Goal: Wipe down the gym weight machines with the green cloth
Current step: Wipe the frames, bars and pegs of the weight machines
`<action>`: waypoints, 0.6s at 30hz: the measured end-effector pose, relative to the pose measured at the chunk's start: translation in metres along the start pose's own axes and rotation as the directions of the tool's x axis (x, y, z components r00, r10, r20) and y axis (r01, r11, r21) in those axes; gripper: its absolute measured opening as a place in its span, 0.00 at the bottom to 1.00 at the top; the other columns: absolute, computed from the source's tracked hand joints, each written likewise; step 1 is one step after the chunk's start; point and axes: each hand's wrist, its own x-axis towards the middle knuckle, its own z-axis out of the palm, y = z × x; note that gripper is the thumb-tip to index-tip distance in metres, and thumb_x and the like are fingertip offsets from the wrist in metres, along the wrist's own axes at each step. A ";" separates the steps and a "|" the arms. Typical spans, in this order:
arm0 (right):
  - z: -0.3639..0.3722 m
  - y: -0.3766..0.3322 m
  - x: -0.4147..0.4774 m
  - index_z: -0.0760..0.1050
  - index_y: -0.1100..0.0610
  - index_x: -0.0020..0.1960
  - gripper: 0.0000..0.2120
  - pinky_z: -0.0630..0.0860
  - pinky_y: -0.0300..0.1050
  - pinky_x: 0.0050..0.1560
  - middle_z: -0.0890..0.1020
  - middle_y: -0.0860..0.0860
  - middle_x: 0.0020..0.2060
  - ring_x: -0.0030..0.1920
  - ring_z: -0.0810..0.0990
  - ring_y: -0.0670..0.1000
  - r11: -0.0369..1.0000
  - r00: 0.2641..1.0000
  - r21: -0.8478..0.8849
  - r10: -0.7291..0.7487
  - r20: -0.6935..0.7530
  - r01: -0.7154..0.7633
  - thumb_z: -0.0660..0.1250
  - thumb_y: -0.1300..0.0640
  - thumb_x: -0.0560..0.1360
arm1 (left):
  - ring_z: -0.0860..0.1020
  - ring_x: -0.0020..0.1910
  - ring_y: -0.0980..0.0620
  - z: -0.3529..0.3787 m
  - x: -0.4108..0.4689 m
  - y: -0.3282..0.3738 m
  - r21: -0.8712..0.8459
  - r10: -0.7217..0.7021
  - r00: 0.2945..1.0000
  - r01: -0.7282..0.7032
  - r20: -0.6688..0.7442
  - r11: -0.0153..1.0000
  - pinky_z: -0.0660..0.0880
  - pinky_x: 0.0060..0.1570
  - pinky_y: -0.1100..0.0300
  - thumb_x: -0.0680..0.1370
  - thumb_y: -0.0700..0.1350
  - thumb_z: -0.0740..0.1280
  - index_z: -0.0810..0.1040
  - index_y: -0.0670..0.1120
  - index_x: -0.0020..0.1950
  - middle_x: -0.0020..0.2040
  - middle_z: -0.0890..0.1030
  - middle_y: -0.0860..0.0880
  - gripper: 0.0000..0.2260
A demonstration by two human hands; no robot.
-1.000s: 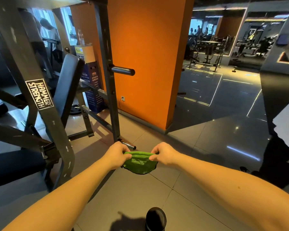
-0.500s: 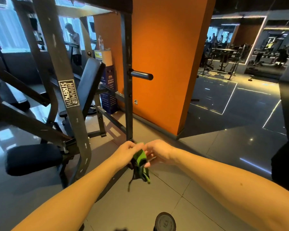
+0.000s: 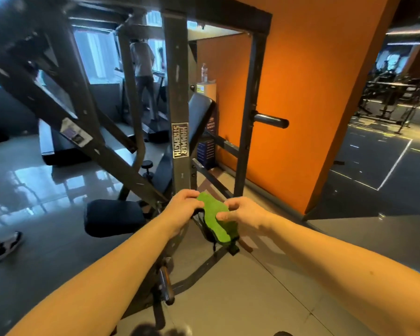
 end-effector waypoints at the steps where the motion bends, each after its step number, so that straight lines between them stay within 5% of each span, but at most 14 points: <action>1: 0.002 -0.009 0.012 0.85 0.54 0.49 0.07 0.82 0.53 0.58 0.87 0.52 0.48 0.52 0.86 0.54 0.999 0.999 0.021 -0.037 -0.031 0.038 0.77 0.52 0.74 | 0.81 0.55 0.51 -0.011 0.004 0.003 0.041 0.046 0.998 -0.045 -0.039 0.998 0.77 0.54 0.58 0.77 0.38 0.73 0.78 0.46 0.61 0.57 0.82 0.46 0.14; 5: 0.011 -0.048 0.063 0.85 0.54 0.51 0.08 0.80 0.61 0.62 0.87 0.54 0.48 0.53 0.86 0.58 0.977 0.978 0.136 -0.145 -0.148 0.166 0.77 0.53 0.74 | 0.80 0.55 0.55 -0.046 0.027 0.028 0.143 0.196 0.978 -0.184 -0.077 0.972 0.74 0.50 0.63 0.81 0.49 0.69 0.82 0.52 0.55 0.54 0.83 0.52 0.05; 9: 0.010 -0.083 0.119 0.84 0.51 0.55 0.11 0.80 0.58 0.62 0.87 0.52 0.51 0.55 0.85 0.56 0.918 0.954 0.284 -0.227 -0.197 0.278 0.73 0.62 0.75 | 0.81 0.54 0.58 -0.068 0.063 0.064 0.236 0.279 0.960 -0.276 0.021 0.932 0.77 0.52 0.63 0.78 0.56 0.72 0.82 0.54 0.60 0.54 0.83 0.55 0.12; 13: 0.000 -0.116 0.167 0.80 0.53 0.64 0.22 0.82 0.41 0.51 0.86 0.55 0.56 0.56 0.85 0.54 0.837 0.952 0.455 -0.282 -0.118 0.304 0.65 0.73 0.76 | 0.81 0.48 0.57 -0.091 0.120 0.095 0.253 0.348 0.921 -0.300 -0.175 0.920 0.78 0.43 0.67 0.80 0.47 0.71 0.80 0.46 0.63 0.54 0.83 0.49 0.12; 18: -0.027 -0.147 0.231 0.76 0.54 0.70 0.21 0.81 0.52 0.60 0.86 0.55 0.57 0.57 0.85 0.56 0.730 0.937 0.587 -0.275 -0.216 0.349 0.67 0.67 0.79 | 0.81 0.46 0.53 -0.112 0.185 0.133 0.320 0.423 0.869 -0.336 -0.259 0.886 0.79 0.46 0.57 0.79 0.53 0.72 0.81 0.48 0.52 0.46 0.83 0.51 0.08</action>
